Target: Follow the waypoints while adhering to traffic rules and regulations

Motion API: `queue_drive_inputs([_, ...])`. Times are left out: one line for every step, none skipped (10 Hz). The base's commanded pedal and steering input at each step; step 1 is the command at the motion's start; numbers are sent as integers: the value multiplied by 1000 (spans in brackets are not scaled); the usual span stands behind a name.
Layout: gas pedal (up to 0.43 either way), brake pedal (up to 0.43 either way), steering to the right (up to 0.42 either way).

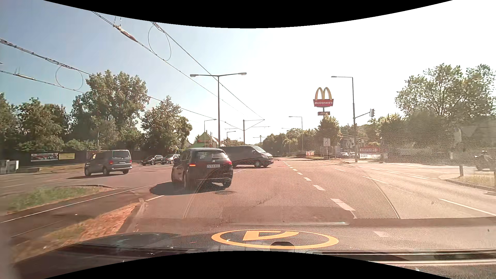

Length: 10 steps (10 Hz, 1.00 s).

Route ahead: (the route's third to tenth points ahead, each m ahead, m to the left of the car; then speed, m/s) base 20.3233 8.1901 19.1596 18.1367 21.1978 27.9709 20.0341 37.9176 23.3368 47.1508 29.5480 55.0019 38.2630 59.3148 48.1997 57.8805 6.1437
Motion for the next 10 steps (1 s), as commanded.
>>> queue_drive_inputs([209, 0, -78])
queue_drive_inputs([209, 0, -97])
queue_drive_inputs([209, 0, -122])
queue_drive_inputs([209, 0, -144])
queue_drive_inputs([209, 0, -161])
queue_drive_inputs([209, 0, -178])
queue_drive_inputs([209, 0, -197])
queue_drive_inputs([197, 0, -211])
queue_drive_inputs([177, 0, -227])
queue_drive_inputs([138, 0, -235])
